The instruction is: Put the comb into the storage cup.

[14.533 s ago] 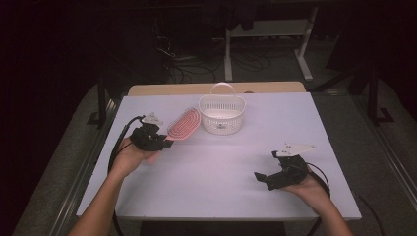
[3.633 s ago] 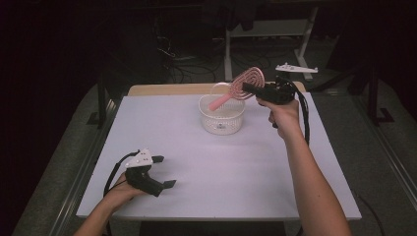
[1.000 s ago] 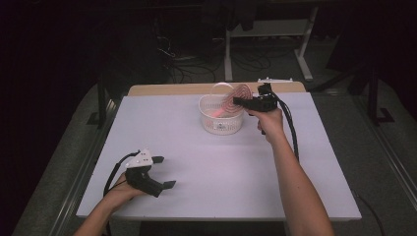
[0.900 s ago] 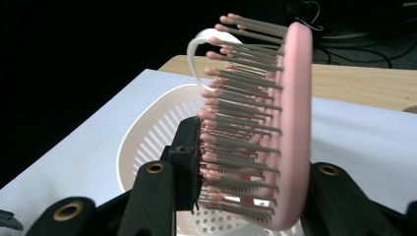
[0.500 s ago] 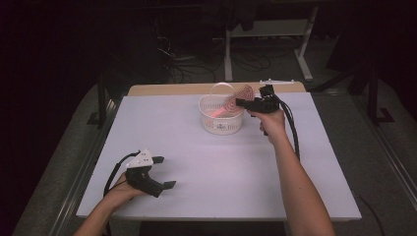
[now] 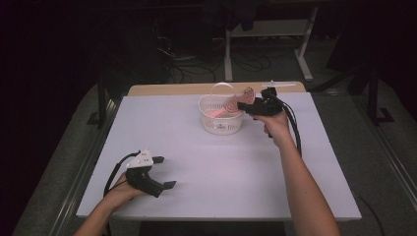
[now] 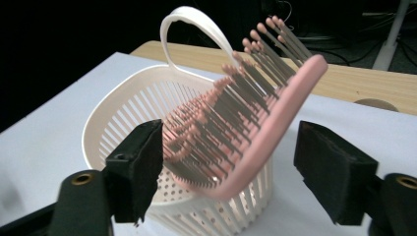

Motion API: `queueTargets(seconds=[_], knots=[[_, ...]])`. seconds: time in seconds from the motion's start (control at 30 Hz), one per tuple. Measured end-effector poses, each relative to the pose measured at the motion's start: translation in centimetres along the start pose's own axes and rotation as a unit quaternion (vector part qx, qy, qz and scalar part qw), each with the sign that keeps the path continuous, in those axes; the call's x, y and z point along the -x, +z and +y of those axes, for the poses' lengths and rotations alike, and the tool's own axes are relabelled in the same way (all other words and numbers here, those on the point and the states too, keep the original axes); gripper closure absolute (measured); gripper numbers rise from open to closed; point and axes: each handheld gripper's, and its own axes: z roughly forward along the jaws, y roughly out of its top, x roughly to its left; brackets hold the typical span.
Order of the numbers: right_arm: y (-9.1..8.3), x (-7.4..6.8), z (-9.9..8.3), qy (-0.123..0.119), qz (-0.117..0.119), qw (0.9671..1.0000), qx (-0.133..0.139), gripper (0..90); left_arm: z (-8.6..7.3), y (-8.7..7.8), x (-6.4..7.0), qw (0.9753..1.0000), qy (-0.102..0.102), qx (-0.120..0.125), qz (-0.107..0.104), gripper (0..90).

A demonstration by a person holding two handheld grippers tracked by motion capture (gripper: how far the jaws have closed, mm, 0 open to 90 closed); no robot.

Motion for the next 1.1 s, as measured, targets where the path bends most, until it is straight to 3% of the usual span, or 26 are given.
queueTargets(seconds=[0.6,1.1], knots=[[-2.0,-1.3,-0.8,-0.047,-0.001,0.9986,-0.024,14.1,0.0,0.1,0.0,1.0000,0.000,-0.003,0.001,0.0],[-2.9,-2.4,-2.3,-0.076,-0.008,0.9969,-0.020,7.7,0.0,0.1,-0.1,1.0000,-0.003,0.000,0.002,0.0]])
